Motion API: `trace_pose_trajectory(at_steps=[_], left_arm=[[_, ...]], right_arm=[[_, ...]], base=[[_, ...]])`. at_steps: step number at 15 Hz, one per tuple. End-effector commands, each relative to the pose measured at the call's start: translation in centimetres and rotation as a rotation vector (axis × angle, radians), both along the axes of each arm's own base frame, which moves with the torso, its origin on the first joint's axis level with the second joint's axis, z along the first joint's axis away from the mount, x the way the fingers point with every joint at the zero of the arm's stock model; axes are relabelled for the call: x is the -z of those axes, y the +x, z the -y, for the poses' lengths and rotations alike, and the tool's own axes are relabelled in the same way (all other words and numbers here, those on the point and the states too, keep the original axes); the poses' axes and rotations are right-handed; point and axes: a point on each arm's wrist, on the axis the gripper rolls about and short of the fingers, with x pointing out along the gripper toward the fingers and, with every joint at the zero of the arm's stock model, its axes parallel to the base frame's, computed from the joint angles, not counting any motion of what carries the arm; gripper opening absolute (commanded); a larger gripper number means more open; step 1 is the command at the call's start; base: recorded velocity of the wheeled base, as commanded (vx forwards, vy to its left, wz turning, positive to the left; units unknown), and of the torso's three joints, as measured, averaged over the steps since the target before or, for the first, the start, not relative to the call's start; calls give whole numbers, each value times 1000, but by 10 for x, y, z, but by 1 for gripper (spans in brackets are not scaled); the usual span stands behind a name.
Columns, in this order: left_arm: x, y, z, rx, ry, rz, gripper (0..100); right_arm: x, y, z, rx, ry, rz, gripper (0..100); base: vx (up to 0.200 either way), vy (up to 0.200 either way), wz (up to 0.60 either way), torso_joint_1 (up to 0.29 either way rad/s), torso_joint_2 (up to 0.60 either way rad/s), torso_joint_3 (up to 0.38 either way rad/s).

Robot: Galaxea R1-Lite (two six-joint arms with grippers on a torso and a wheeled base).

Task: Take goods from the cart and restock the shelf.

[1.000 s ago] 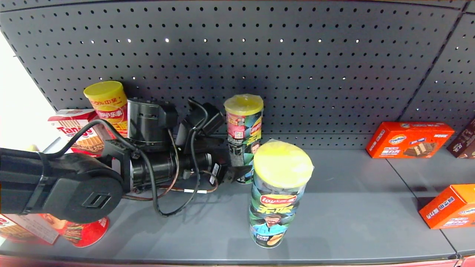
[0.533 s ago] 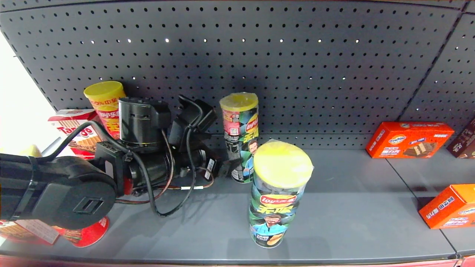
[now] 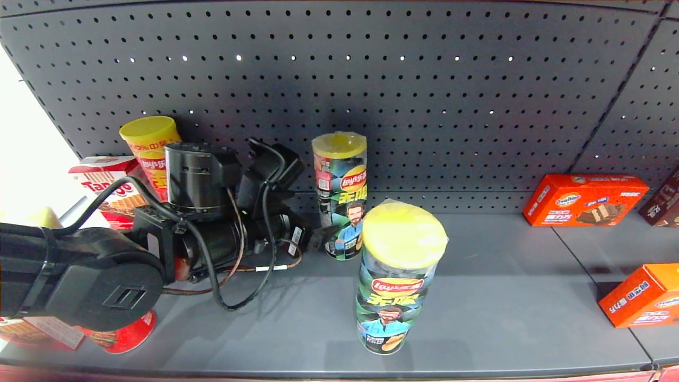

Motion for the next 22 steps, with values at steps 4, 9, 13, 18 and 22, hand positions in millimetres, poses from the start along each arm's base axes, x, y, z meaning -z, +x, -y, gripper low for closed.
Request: trace_pose_trajectory(at_steps=[4,9,13,18,22], left_arm=[[1,-2,-5,-26,6,-1,100],[-1,1,-13,-61,5,7,100],[-1,1,-14,-83,10,9,100],[-1,2,-17,-121,18,13,100],[-1,3,-19,-131,20,11,100]], right_arm=[[0,0,0,0,0,-1,100],[0,0,0,-1,0,-1,100],[0,0,0,0,0,0,100],[0,0,0,-1,0,-1,100],[0,0,0,0,0,-1,100]], base=[[0,0,0,0,0,0],[0,0,0,0,0,0],[0,0,0,0,0,0],[0,0,0,0,0,0],[0,0,0,0,0,0]])
